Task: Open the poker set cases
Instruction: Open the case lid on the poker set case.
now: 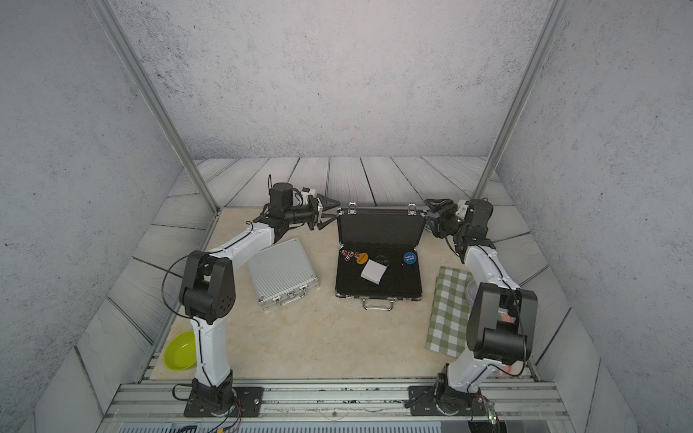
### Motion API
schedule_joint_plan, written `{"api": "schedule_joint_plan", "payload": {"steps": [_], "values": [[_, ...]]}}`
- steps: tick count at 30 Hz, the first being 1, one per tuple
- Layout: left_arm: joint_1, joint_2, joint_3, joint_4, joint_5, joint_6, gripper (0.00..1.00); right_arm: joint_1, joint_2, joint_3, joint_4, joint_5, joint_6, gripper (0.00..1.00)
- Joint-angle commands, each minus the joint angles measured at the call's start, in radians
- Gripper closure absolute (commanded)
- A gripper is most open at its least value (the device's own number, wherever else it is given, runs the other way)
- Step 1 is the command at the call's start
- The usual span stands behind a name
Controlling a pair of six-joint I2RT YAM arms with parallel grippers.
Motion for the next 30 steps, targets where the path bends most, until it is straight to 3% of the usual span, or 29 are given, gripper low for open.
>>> {"api": "schedule_joint_plan", "payload": {"steps": [1, 6, 10, 12, 19, 30], "values": [[-0.074, 0.023, 0.074, 0.107, 0.138, -0.033, 0.36, 0.061, 0.044, 0.002, 0.033, -0.214, 0.092, 0.28], [-0.044, 0.046, 0.101, 0.117, 0.103, -0.068, 0.32, 0.040, 0.051, 0.006, 0.017, -0.147, 0.077, 0.21], [-0.021, 0.031, 0.089, 0.071, 0.073, -0.035, 0.16, 0.006, 0.054, 0.030, -0.055, -0.092, 0.033, 0.15], [-0.008, 0.021, 0.086, 0.055, 0.064, -0.019, 0.13, -0.007, 0.049, 0.038, -0.087, -0.055, 0.006, 0.14], [0.052, -0.042, 0.069, -0.043, 0.018, 0.072, 0.12, -0.027, 0.006, 0.053, -0.213, 0.029, -0.096, 0.13], [0.074, -0.069, 0.006, 0.002, 0.023, 0.051, 0.12, -0.048, -0.078, 0.049, -0.336, 0.094, -0.164, 0.10]]}}
